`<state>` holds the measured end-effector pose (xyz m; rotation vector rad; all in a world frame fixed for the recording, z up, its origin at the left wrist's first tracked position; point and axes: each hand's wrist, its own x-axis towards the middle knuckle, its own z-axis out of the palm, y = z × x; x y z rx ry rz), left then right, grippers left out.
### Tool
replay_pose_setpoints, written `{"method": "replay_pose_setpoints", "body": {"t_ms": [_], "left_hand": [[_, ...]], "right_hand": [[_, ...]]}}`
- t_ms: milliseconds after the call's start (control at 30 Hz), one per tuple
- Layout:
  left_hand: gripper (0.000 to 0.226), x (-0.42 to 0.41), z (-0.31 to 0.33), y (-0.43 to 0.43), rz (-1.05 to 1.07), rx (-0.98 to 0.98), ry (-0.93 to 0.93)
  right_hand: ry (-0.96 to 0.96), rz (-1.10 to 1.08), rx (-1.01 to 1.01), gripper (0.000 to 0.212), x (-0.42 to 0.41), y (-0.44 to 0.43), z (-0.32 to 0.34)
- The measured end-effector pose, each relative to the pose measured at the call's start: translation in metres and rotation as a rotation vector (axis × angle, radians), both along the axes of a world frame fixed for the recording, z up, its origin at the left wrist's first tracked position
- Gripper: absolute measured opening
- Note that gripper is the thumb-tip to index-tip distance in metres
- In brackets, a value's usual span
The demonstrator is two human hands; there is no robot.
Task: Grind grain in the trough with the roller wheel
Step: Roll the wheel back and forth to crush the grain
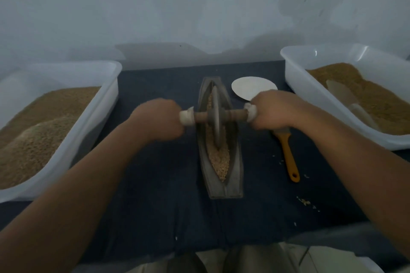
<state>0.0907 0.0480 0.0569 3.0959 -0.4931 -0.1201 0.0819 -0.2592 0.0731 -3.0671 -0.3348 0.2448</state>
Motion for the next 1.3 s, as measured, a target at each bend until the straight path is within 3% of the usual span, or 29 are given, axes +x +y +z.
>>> {"method": "replay_pose_setpoints", "body": {"t_ms": [100, 167, 267, 433, 500, 567, 667, 733, 900, 1000, 1100, 1167, 1300], "left_hand": [[0.025, 0.036, 0.005, -0.012, 0.089, -0.009, -0.19], [0.029, 0.045, 0.006, -0.015, 0.117, -0.047, -0.2], [0.028, 0.034, 0.004, -0.014, 0.113, -0.074, -0.136], [0.02, -0.029, -0.006, 0.012, -0.048, 0.01, -0.047], [0.024, -0.036, -0.006, 0.015, -0.064, 0.025, -0.072], [0.023, -0.02, -0.001, 0.006, -0.022, 0.04, -0.056], [0.023, 0.022, 0.011, -0.012, 0.097, 0.041, -0.139], [0.028, 0.04, 0.018, -0.021, 0.131, 0.022, -0.189], [0.025, 0.023, 0.01, -0.014, 0.088, -0.015, -0.113], [0.017, -0.015, 0.0, 0.008, 0.0, -0.032, 0.071], [0.023, -0.043, -0.006, 0.021, -0.035, -0.033, 0.143], [0.025, -0.037, -0.009, 0.018, -0.019, -0.018, 0.094], [0.027, 0.018, 0.0, -0.008, 0.083, 0.04, -0.203]], "right_hand": [[-0.435, -0.052, -0.025, 0.025, 0.024, 0.011, -0.007], [-0.554, -0.041, -0.08, 0.037, 0.031, 0.015, -0.007], [-0.487, -0.016, -0.07, 0.033, 0.026, 0.015, 0.0], [0.135, 0.015, -0.082, 0.015, -0.016, 0.001, 0.004], [0.224, 0.018, -0.031, 0.016, -0.023, -0.004, 0.001], [0.078, -0.009, -0.027, 0.02, -0.014, -0.001, -0.004], [-0.44, -0.037, -0.019, 0.031, 0.012, 0.011, -0.016], [-0.627, -0.043, 0.009, 0.04, 0.026, 0.015, -0.016], [-0.425, -0.041, -0.072, 0.028, 0.022, 0.014, -0.005], [-0.168, 0.057, -0.103, 0.018, -0.017, 0.005, 0.003], [0.037, 0.102, -0.11, 0.017, -0.042, 0.001, 0.006], [-0.022, 0.073, -0.09, 0.019, -0.034, 0.001, 0.002], [-0.319, -0.072, -0.058, 0.027, 0.011, 0.014, -0.008]]}}
